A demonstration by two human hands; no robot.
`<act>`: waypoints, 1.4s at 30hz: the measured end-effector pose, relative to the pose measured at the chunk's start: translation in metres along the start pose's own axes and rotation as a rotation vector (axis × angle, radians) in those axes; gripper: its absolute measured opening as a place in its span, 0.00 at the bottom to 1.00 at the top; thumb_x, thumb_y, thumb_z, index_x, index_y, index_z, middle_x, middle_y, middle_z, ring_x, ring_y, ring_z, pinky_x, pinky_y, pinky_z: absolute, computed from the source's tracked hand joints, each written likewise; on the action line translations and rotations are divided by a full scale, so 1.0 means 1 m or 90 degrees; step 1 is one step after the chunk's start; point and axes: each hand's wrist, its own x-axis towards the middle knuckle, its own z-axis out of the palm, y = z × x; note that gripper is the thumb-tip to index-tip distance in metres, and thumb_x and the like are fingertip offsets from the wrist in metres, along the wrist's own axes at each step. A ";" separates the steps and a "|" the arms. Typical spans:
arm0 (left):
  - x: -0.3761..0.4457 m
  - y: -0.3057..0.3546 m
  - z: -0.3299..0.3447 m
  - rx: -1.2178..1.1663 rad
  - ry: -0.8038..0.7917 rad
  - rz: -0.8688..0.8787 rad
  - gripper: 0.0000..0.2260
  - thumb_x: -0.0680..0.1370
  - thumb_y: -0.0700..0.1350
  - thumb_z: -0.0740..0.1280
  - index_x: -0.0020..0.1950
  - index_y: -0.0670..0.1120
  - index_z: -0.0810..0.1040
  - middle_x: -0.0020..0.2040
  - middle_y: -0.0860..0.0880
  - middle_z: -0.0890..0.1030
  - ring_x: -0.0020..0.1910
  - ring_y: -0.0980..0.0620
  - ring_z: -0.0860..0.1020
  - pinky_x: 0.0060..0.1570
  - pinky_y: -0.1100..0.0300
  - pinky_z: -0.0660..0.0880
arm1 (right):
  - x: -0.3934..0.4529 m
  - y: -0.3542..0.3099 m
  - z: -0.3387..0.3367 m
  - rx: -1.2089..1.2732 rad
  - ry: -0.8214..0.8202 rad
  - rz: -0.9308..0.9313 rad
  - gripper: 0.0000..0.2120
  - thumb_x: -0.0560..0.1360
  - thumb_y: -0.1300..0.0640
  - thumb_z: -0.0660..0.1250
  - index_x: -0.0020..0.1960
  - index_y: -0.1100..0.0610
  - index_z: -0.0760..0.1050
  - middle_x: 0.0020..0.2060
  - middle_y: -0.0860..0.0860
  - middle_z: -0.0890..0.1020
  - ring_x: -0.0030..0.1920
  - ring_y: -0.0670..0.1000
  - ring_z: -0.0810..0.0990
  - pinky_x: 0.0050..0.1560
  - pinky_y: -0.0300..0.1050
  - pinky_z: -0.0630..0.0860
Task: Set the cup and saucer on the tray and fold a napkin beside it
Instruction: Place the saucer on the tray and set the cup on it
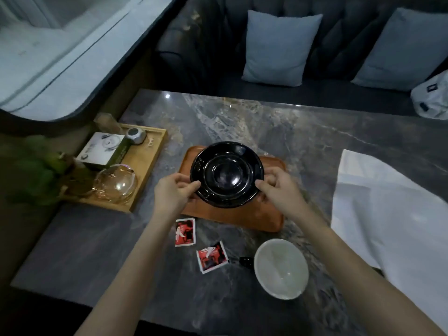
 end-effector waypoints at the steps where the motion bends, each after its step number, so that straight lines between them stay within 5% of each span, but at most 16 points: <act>1: 0.005 -0.006 -0.005 0.005 0.003 -0.013 0.05 0.72 0.37 0.71 0.40 0.40 0.76 0.30 0.47 0.78 0.20 0.60 0.77 0.24 0.65 0.78 | 0.005 0.002 0.009 -0.005 -0.009 0.008 0.10 0.77 0.64 0.63 0.57 0.59 0.68 0.29 0.52 0.76 0.21 0.42 0.75 0.28 0.39 0.75; 5: 0.025 -0.026 -0.017 0.027 0.014 -0.055 0.06 0.73 0.37 0.70 0.46 0.37 0.76 0.32 0.44 0.78 0.24 0.54 0.77 0.22 0.66 0.76 | 0.023 0.012 0.041 -0.019 -0.027 0.039 0.10 0.77 0.63 0.62 0.57 0.57 0.68 0.29 0.51 0.77 0.26 0.48 0.77 0.35 0.50 0.78; 12: 0.047 -0.046 -0.022 0.077 0.023 -0.091 0.06 0.73 0.38 0.70 0.48 0.37 0.77 0.33 0.46 0.80 0.29 0.50 0.80 0.35 0.54 0.81 | 0.044 0.021 0.073 -0.042 -0.036 0.108 0.10 0.78 0.61 0.61 0.56 0.51 0.65 0.41 0.55 0.79 0.31 0.48 0.77 0.34 0.40 0.76; 25: 0.074 -0.062 -0.013 0.123 0.018 -0.102 0.04 0.73 0.41 0.70 0.45 0.42 0.78 0.35 0.45 0.83 0.35 0.46 0.82 0.45 0.49 0.81 | 0.057 0.047 0.090 -0.018 -0.002 0.101 0.09 0.78 0.62 0.62 0.56 0.52 0.68 0.36 0.54 0.79 0.31 0.46 0.78 0.38 0.41 0.78; 29: 0.077 -0.064 -0.011 0.138 0.029 -0.108 0.09 0.74 0.42 0.70 0.50 0.39 0.78 0.38 0.43 0.83 0.35 0.48 0.82 0.44 0.52 0.81 | 0.062 0.049 0.093 -0.026 0.006 0.102 0.10 0.77 0.61 0.62 0.56 0.52 0.68 0.35 0.52 0.79 0.31 0.46 0.79 0.40 0.43 0.78; 37: 0.080 -0.062 -0.013 0.148 0.048 -0.108 0.07 0.72 0.43 0.72 0.41 0.44 0.75 0.34 0.48 0.81 0.28 0.55 0.81 0.40 0.53 0.81 | 0.063 0.049 0.092 -0.039 -0.005 0.094 0.13 0.78 0.60 0.62 0.62 0.56 0.69 0.34 0.52 0.79 0.31 0.45 0.78 0.34 0.35 0.76; 42: 0.080 -0.058 -0.014 0.303 0.010 -0.026 0.08 0.73 0.45 0.70 0.43 0.42 0.76 0.32 0.46 0.81 0.34 0.48 0.81 0.44 0.49 0.79 | 0.063 0.041 0.083 -0.110 -0.051 0.094 0.18 0.79 0.56 0.61 0.67 0.58 0.67 0.35 0.51 0.80 0.33 0.46 0.79 0.36 0.36 0.75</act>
